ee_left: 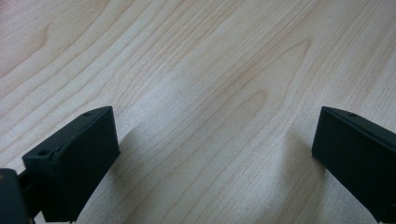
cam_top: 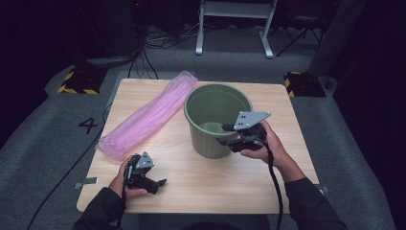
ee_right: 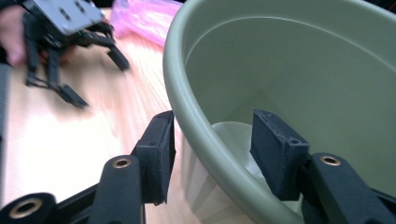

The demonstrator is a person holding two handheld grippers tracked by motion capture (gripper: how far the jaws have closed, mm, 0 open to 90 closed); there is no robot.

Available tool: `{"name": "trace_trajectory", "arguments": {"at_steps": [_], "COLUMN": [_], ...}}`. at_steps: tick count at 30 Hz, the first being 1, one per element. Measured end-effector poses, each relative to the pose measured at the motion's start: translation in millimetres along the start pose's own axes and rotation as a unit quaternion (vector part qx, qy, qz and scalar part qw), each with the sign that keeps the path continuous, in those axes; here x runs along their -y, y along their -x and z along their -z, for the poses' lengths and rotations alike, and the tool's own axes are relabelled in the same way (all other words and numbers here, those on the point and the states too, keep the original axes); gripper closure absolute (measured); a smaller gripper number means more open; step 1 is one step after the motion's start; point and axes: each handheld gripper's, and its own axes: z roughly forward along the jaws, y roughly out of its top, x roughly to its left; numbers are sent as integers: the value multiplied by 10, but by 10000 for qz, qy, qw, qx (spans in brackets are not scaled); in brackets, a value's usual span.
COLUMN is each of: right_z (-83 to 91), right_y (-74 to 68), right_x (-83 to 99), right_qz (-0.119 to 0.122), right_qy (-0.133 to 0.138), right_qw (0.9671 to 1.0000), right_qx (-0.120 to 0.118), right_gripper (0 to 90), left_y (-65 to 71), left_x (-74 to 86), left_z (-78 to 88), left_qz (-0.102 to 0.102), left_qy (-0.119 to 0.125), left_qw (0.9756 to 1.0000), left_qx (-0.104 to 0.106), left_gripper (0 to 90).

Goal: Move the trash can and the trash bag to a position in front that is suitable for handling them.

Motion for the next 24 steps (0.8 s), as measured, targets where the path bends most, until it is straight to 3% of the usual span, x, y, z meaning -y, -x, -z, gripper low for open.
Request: {"name": "trace_trajectory", "arguments": {"at_steps": [2,8,10,13,18,24], "right_z": [-6,30,62,115,178,302], "right_y": [3,28,26,36,-1,-56], "right_x": [-2,3,12,40,52,129], "right_qz": [37,169,211,201,409,423], "right_qy": [-19,-36,-51,-58,-236,-253], "right_qw": [10000,9996,9996,9996,9987,9988], "right_qx": [55,-206,-189,-172,-206,-83], "right_gripper": [562,670,694,694,719,699], "left_y": [2,4,4,4,6,8], "left_x": [0,0,-1,-3,-5,-3], "left_z": [-2,-3,-2,-4,-4,-3], "left_qz": [12,20,25,29,52,49], "left_qy": [13,13,7,4,-9,7], "left_qw": [10000,10000,10000,10000,10000,10000], "left_qx": [-10,-12,-11,-17,-16,-37], "left_gripper": [5,5,5,5,5,6]}}
